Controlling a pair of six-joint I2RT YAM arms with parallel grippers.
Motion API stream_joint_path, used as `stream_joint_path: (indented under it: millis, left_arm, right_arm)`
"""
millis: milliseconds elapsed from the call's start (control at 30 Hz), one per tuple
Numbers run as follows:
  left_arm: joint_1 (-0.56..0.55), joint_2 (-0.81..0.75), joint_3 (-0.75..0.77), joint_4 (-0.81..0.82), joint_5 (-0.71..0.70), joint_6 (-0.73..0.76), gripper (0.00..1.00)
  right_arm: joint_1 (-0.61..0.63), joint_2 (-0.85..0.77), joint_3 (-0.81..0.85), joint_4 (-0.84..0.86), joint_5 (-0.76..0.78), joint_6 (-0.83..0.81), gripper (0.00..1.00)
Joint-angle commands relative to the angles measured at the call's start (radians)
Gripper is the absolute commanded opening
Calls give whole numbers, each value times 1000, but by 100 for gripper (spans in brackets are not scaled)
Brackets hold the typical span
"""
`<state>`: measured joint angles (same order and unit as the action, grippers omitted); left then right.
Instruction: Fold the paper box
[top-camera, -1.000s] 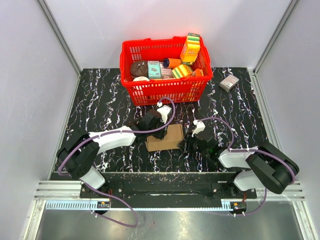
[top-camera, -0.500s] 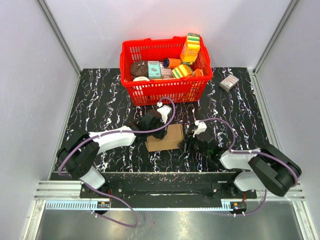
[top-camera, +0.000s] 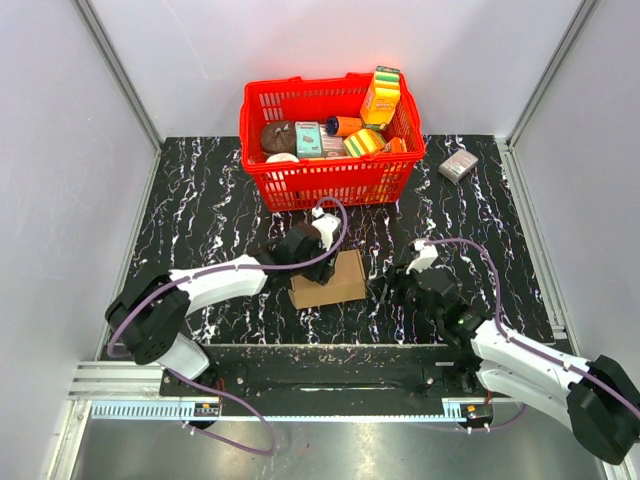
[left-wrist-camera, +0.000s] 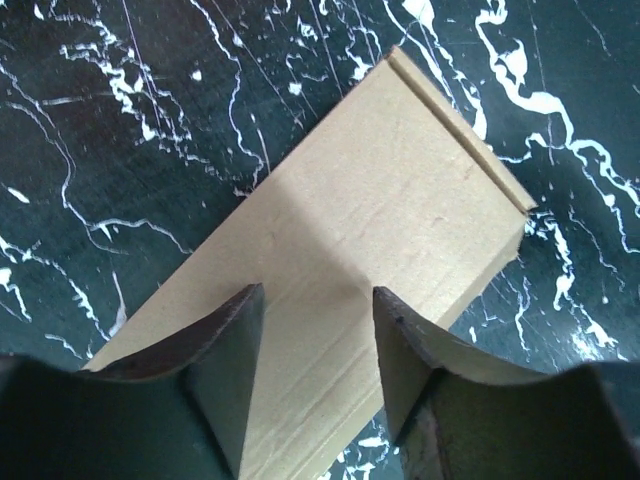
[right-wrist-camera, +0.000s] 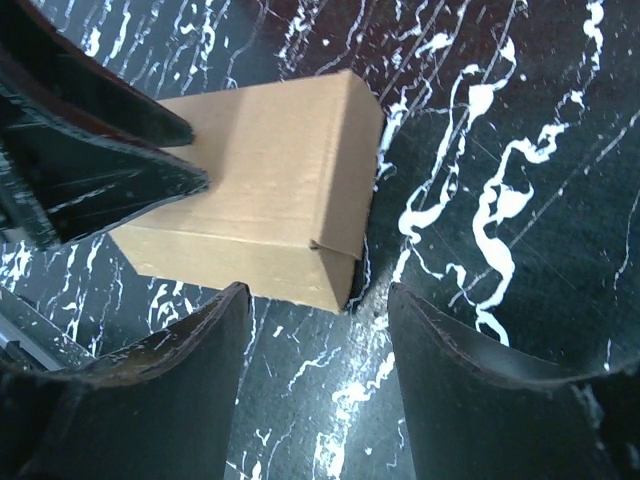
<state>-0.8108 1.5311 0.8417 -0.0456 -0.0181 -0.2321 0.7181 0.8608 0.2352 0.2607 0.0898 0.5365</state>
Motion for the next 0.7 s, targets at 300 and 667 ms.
stream_joint_path:
  millis: [300, 667]
  left_arm:
    - [-100, -580, -505, 185, -396, -332, 99]
    - [-294, -1089, -779, 208, -655, -345, 99]
  right_arm:
    - [4, -147, 29, -167, 22, 34, 65]
    - [3, -108, 30, -118, -30, 22, 65]
